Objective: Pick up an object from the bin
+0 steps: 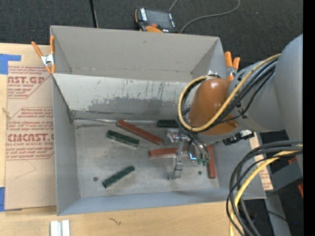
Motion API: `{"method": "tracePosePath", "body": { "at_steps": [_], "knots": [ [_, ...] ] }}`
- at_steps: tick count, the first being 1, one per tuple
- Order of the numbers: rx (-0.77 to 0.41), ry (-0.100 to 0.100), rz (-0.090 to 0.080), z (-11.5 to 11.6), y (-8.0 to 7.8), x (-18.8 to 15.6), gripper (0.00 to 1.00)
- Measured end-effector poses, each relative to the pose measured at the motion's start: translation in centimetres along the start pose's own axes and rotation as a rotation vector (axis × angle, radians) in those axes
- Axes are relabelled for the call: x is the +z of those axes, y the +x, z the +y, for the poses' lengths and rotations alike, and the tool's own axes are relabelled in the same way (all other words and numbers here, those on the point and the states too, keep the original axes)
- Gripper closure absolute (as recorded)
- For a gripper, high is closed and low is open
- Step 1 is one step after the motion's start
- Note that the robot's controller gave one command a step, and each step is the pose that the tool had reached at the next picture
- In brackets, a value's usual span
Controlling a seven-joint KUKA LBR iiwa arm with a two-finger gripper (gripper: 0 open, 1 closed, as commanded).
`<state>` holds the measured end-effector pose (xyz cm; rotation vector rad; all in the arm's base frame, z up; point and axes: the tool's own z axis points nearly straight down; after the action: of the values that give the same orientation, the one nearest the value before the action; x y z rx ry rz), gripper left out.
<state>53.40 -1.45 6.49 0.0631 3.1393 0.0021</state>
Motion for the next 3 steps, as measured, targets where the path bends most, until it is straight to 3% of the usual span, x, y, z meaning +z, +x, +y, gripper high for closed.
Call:
{"method": "tracePosePath", "body": {
  "at_steps": [2,3],
  "knots": [
    [0.001,0.000,0.000,0.13,-0.07,0.00,0.00],
    [0.001,-0.001,-0.001,0.14,-0.12,-0.08,1.00]
  ]
}}
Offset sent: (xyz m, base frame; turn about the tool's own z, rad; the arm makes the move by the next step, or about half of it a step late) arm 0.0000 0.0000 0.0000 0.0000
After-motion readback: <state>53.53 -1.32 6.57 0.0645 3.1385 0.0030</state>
